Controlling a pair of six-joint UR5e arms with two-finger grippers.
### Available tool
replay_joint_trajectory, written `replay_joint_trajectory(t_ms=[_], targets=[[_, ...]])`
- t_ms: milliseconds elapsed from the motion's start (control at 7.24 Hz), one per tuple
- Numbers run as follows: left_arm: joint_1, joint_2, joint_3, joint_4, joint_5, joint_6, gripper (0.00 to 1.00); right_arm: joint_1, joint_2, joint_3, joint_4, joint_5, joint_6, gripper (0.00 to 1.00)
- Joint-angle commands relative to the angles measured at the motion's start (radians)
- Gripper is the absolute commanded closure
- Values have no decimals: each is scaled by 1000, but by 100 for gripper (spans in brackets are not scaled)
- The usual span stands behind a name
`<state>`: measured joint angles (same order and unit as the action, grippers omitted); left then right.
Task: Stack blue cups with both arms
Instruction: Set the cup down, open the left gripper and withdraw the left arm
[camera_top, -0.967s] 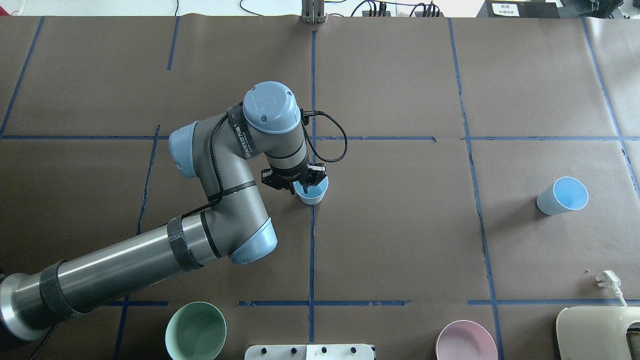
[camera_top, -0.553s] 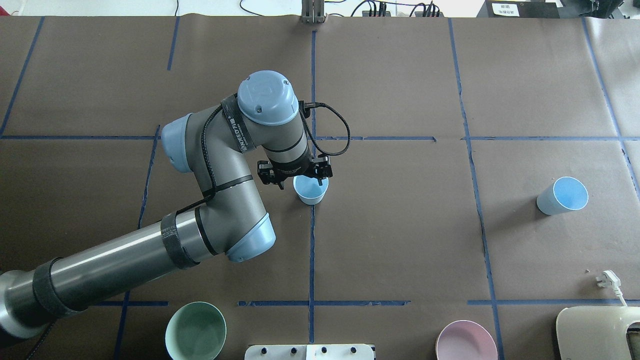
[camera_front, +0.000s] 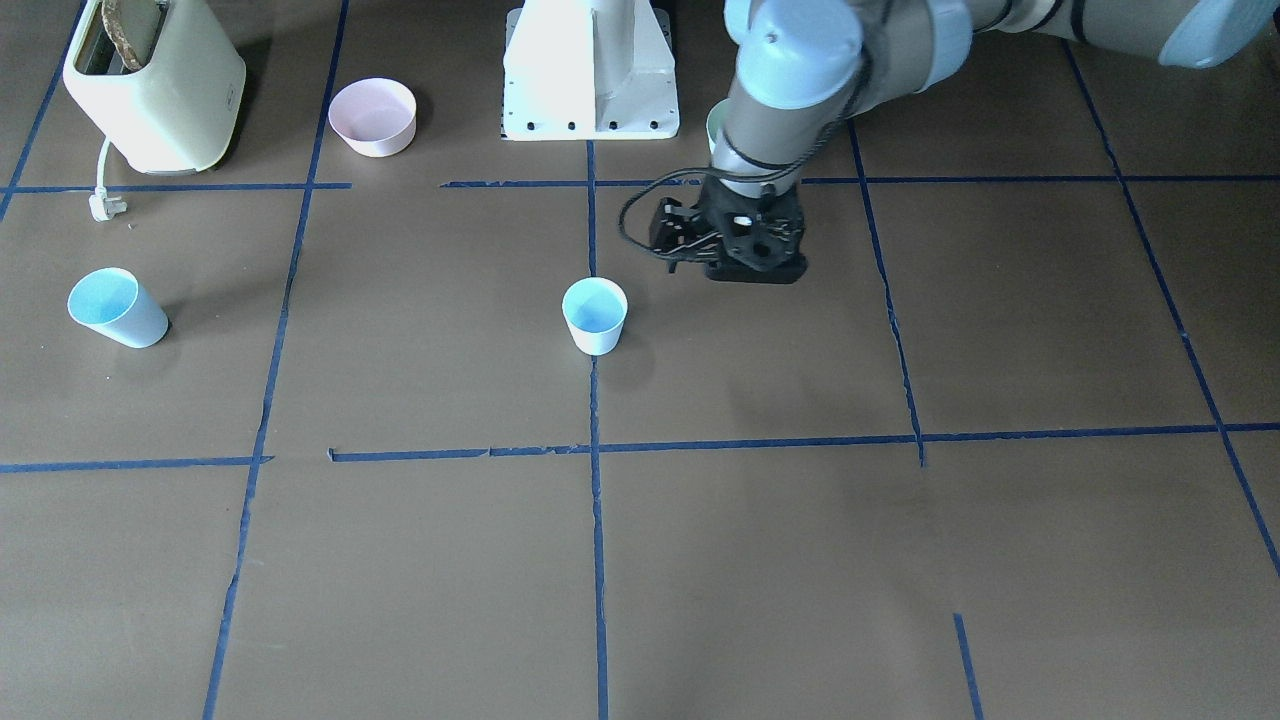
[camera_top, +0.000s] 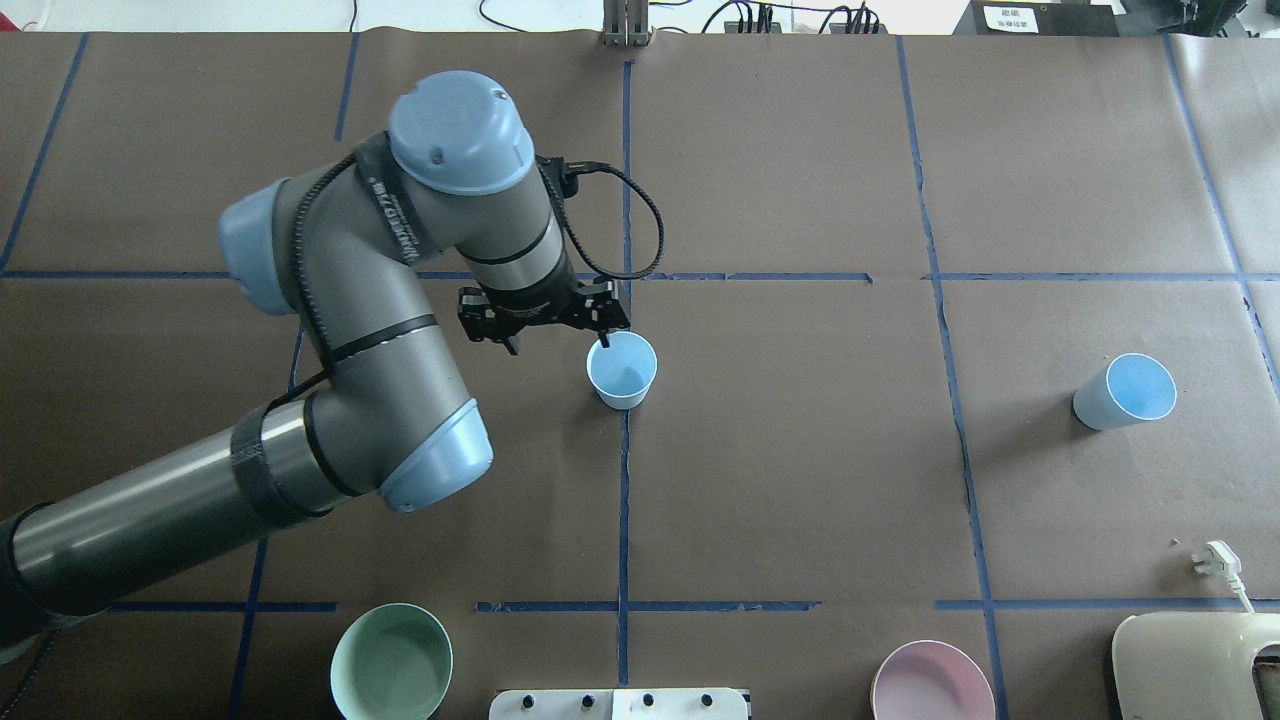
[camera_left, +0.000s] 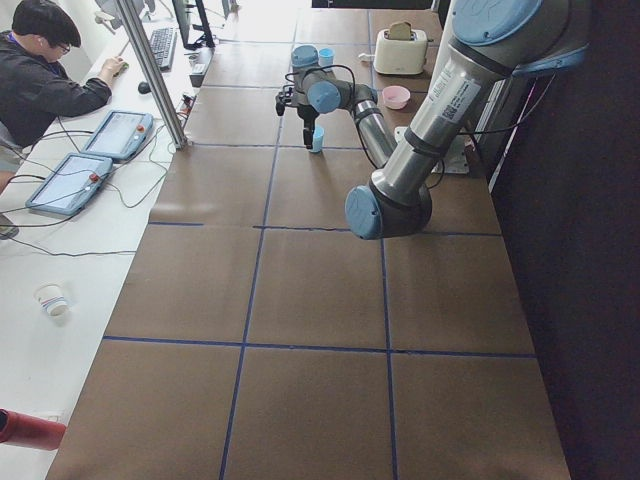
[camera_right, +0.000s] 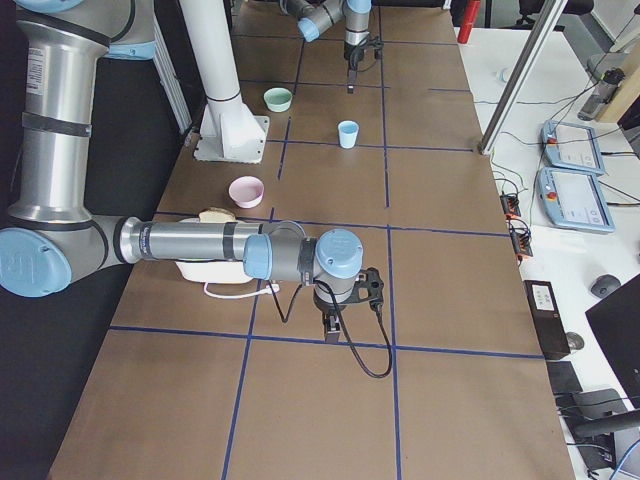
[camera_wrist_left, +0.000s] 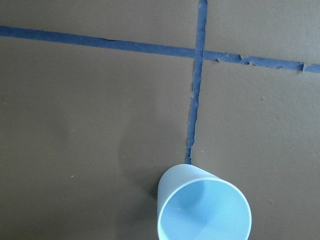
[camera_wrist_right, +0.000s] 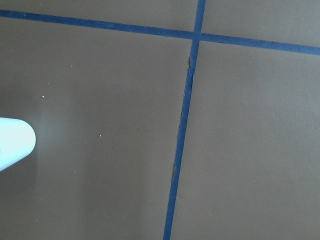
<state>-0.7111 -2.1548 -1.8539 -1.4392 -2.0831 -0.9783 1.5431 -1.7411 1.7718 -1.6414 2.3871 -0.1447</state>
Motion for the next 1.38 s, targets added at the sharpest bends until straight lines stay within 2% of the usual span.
replay_joint_trajectory(t_ms=[0,276,415,553,691,829,967,1106,1244], targets=[[-178,273,-112,-7,-46,340,0,-9,2,3,0,0,8,0],[-478,450,-52,-7,-190,772,0,-20,5,8,2,0,14,0],[-633,485,37,-3,-239,979,0,-26,18,8,2,0,33,0],[-763,512,155,-4,-300,1144,0,-35,21,9,2,0,42,0],[-847,585,200,-9,-325,1185,0,-38,23,12,3,0,45,0],[-864,674,188,-36,-324,1182,0,-64,26,47,2,-3,65,0],[-866,690,183,-62,-325,1173,0,-107,25,87,3,-3,130,0],[-866,688,182,-63,-325,1175,0,-145,6,93,93,-5,208,0],[-866,687,182,-63,-325,1175,0,-193,-46,90,273,-9,358,0]])
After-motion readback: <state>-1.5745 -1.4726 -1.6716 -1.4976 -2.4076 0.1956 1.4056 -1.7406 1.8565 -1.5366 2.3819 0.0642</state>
